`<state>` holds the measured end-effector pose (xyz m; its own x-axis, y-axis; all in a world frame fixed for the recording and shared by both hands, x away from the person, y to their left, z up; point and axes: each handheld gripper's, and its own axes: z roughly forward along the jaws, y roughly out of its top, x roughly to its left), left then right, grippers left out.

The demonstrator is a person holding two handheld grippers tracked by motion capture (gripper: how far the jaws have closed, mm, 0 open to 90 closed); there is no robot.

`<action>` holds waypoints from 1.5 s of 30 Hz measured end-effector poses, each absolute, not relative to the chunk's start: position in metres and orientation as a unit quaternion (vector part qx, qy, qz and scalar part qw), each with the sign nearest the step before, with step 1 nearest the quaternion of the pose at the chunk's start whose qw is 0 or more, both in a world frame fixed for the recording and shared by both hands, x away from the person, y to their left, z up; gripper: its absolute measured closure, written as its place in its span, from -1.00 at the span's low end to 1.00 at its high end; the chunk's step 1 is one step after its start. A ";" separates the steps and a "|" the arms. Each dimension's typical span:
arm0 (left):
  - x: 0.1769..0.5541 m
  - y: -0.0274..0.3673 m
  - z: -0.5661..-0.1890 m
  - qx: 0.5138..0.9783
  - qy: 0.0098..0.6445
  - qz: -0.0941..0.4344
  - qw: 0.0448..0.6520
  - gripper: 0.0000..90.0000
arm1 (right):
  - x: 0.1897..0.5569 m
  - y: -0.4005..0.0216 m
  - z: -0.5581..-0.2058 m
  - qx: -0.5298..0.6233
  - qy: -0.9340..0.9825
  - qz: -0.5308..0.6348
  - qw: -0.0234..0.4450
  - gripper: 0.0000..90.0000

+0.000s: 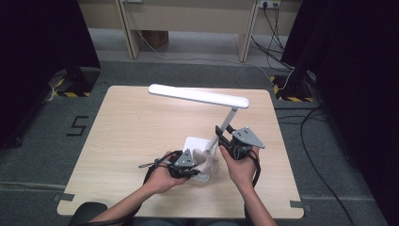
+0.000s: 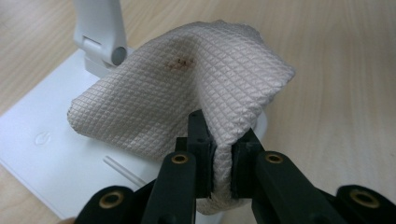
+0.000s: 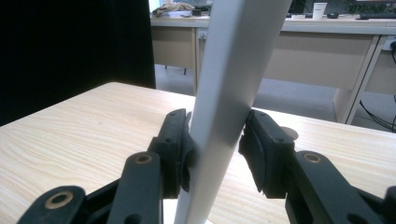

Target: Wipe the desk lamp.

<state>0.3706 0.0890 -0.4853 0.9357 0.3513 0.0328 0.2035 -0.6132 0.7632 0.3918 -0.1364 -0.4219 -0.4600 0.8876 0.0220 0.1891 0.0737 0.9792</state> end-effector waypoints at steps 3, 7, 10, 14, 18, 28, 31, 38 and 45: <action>0.366 0.092 -0.486 0.896 0.152 0.084 0.409 0.81 | 0.392 -0.136 -0.422 0.409 0.658 0.544 0.321 0.35; 0.360 0.095 -0.485 0.898 0.146 0.079 0.407 0.81 | 0.392 -0.136 -0.422 0.409 0.658 0.545 0.321 0.35; 0.354 0.095 -0.484 0.899 0.140 0.068 0.409 0.82 | 0.392 -0.136 -0.422 0.409 0.658 0.545 0.321 0.35; 0.344 0.095 -0.483 0.899 0.130 0.059 0.415 0.81 | 0.392 -0.136 -0.422 0.409 0.658 0.545 0.321 0.35; 0.339 0.094 -0.477 0.894 0.124 0.057 0.426 0.81 | 0.392 -0.136 -0.422 0.409 0.658 0.545 0.322 0.35; 0.342 0.091 -0.466 0.889 0.123 0.061 0.438 0.81 | 0.391 -0.136 -0.422 0.409 0.659 0.542 0.321 0.35; 0.349 0.089 -0.466 0.887 0.128 0.064 0.439 0.81 | 0.391 -0.136 -0.422 0.409 0.659 0.544 0.321 0.35; 0.366 0.083 -0.469 0.881 0.143 0.090 0.441 0.81 | 0.391 -0.136 -0.422 0.408 0.660 0.543 0.322 0.35; 0.383 0.070 -0.477 0.880 0.158 0.109 0.435 0.81 | 0.392 -0.136 -0.422 0.408 0.659 0.543 0.323 0.35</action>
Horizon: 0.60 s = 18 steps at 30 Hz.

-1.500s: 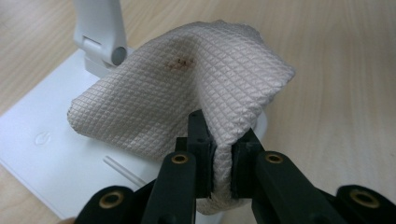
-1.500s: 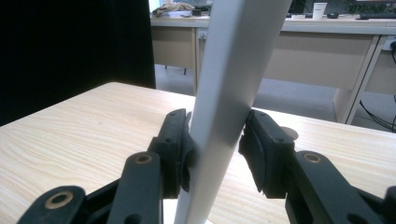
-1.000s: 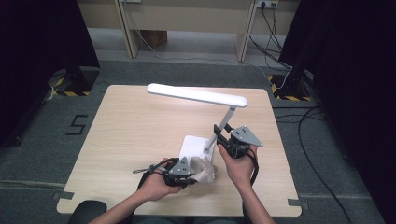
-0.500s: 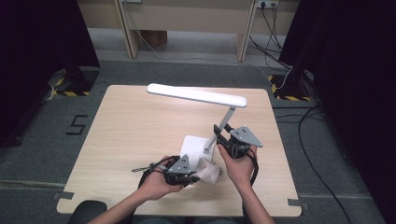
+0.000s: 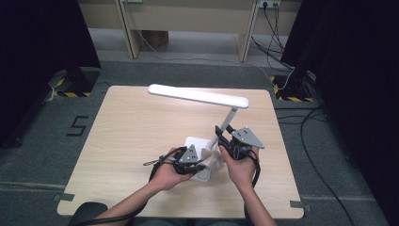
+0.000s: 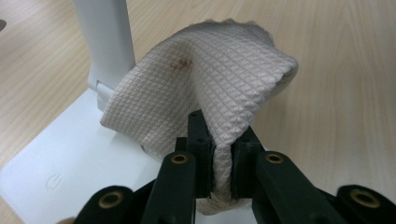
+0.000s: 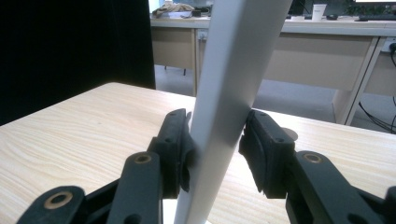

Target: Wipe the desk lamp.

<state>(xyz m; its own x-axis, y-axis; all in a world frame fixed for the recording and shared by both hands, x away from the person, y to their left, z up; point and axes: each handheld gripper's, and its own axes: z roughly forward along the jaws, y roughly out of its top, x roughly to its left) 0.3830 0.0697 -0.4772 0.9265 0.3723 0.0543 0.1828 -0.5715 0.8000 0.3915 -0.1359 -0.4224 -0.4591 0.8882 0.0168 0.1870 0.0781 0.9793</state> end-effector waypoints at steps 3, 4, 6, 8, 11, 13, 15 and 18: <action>0.388 0.062 -0.478 0.880 0.161 0.116 0.430 0.81 | 0.392 -0.136 -0.422 0.407 0.660 0.543 0.323 0.34; 0.390 0.059 -0.480 0.879 0.165 0.118 0.433 0.81 | 0.392 -0.136 -0.423 0.406 0.660 0.543 0.323 0.34; 0.394 0.055 -0.482 0.881 0.167 0.120 0.426 0.80 | 0.392 -0.136 -0.423 0.408 0.659 0.545 0.322 0.34; 0.396 0.052 -0.483 0.882 0.171 0.116 0.423 0.81 | 0.392 -0.136 -0.423 0.405 0.660 0.544 0.324 0.34; 0.397 0.052 -0.483 0.882 0.177 0.103 0.425 0.81 | 0.392 -0.136 -0.423 0.405 0.662 0.541 0.323 0.34; 0.395 0.053 -0.482 0.882 0.184 0.090 0.424 0.81 | 0.392 -0.136 -0.423 0.406 0.664 0.540 0.323 0.34; 0.394 0.054 -0.481 0.885 0.185 0.078 0.421 0.81 | 0.392 -0.136 -0.423 0.405 0.663 0.541 0.322 0.34; 0.388 0.058 -0.477 0.887 0.176 0.076 0.421 0.81 | 0.392 -0.136 -0.423 0.405 0.663 0.541 0.322 0.34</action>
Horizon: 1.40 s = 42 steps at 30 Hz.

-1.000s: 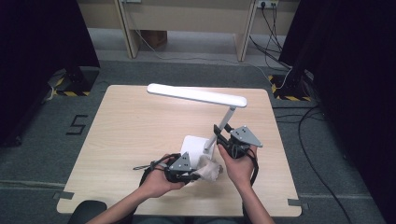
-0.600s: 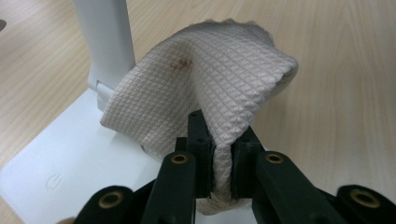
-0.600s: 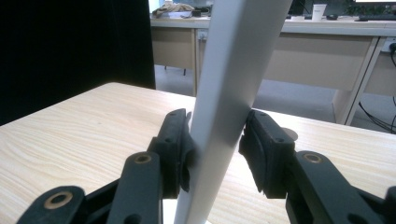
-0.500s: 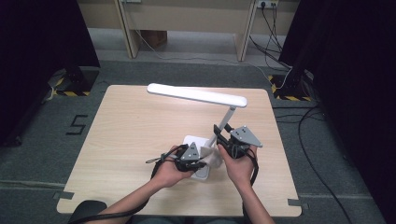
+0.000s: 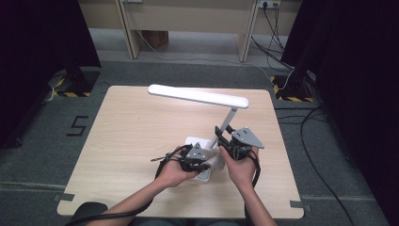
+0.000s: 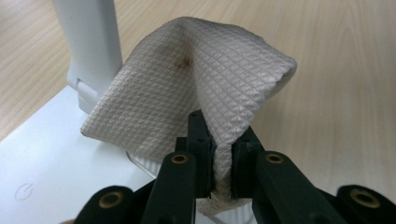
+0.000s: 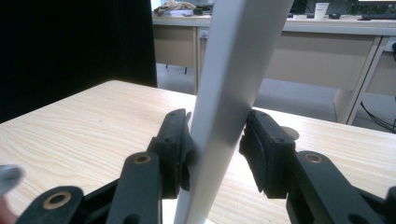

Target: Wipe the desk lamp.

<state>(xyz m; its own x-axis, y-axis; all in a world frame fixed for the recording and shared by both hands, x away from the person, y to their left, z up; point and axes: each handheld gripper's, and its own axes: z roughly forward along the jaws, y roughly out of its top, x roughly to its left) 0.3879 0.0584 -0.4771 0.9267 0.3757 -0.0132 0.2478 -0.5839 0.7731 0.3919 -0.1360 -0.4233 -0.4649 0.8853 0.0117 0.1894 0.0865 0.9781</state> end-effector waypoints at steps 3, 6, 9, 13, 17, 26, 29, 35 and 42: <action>0.380 0.063 -0.475 0.886 0.169 0.075 0.425 0.81 | 0.392 -0.136 -0.423 0.405 0.663 0.541 0.321 0.34; 0.370 0.070 -0.471 0.886 0.161 0.074 0.428 0.81 | 0.392 -0.136 -0.424 0.407 0.664 0.539 0.320 0.33; 0.359 0.079 -0.468 0.885 0.156 0.071 0.433 0.81 | 0.391 -0.136 -0.424 0.407 0.665 0.539 0.320 0.33; 0.346 0.097 -0.462 0.880 0.159 0.071 0.443 0.81 | 0.391 -0.136 -0.424 0.407 0.665 0.538 0.320 0.33; 0.336 0.118 -0.457 0.873 0.169 0.077 0.451 0.81 | 0.391 -0.136 -0.424 0.406 0.666 0.538 0.320 0.32; 0.335 0.178 -0.450 0.836 0.240 0.140 0.473 0.80 | 0.391 -0.137 -0.424 0.405 0.669 0.540 0.312 0.21; 0.343 0.206 -0.454 0.820 0.285 0.180 0.462 0.79 | 0.390 -0.136 -0.423 0.404 0.669 0.541 0.310 0.15; 0.359 0.256 -0.473 0.795 0.369 0.239 0.419 0.79 | 0.386 -0.138 -0.419 0.393 0.675 0.541 0.311 0.04; 0.368 0.294 -0.495 0.783 0.432 0.262 0.362 0.77 | 0.378 -0.141 -0.417 0.390 0.679 0.540 0.309 0.02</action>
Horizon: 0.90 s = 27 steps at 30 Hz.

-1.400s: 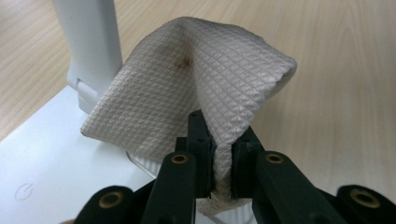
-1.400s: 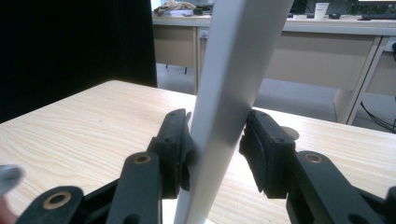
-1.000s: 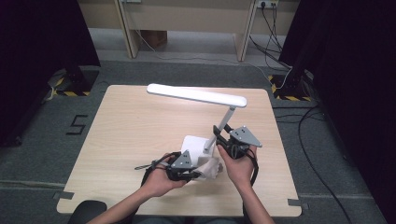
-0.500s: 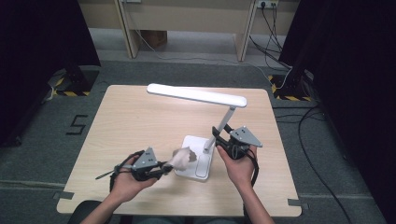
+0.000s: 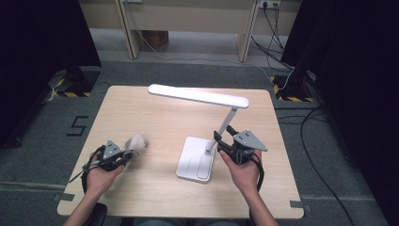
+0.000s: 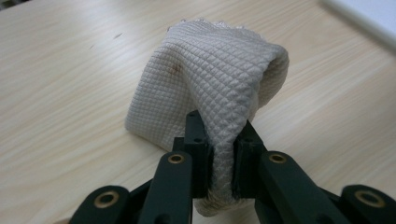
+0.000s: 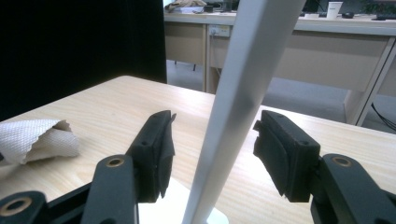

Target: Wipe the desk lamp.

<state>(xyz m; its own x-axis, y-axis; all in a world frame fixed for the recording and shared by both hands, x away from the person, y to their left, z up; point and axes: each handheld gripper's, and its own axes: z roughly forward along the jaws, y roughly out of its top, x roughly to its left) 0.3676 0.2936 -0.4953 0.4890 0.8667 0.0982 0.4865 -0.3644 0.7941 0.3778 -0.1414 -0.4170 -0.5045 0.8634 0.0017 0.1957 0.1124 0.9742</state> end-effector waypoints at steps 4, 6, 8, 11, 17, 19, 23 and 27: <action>0.368 0.304 -0.506 0.786 0.447 0.247 0.348 0.68 | 0.371 -0.145 -0.421 0.392 0.680 0.541 0.303 0.01; 0.367 0.306 -0.507 0.788 0.447 0.237 0.350 0.55 | 0.366 -0.150 -0.426 0.399 0.682 0.539 0.293 0.01; 0.366 0.306 -0.506 0.789 0.445 0.230 0.356 0.33 | 0.362 -0.153 -0.432 0.399 0.688 0.533 0.287 0.01; 0.361 0.302 -0.500 0.785 0.450 0.216 0.366 -0.07 | 0.357 -0.158 -0.440 0.403 0.697 0.525 0.276 0.02; 0.342 0.297 -0.484 0.770 0.449 0.228 0.391 -0.42 | 0.355 -0.165 -0.455 0.418 0.703 0.519 0.248 0.06; 0.335 0.296 -0.475 0.765 0.444 0.234 0.403 -0.42 | 0.355 -0.164 -0.458 0.418 0.708 0.517 0.240 0.06; 0.331 0.288 -0.465 0.758 0.435 0.239 0.423 -0.22 | 0.357 -0.163 -0.463 0.422 0.718 0.505 0.227 0.25; 0.341 0.254 -0.466 0.783 0.397 0.217 0.428 0.22 | 0.364 -0.161 -0.473 0.433 0.740 0.474 0.203 0.59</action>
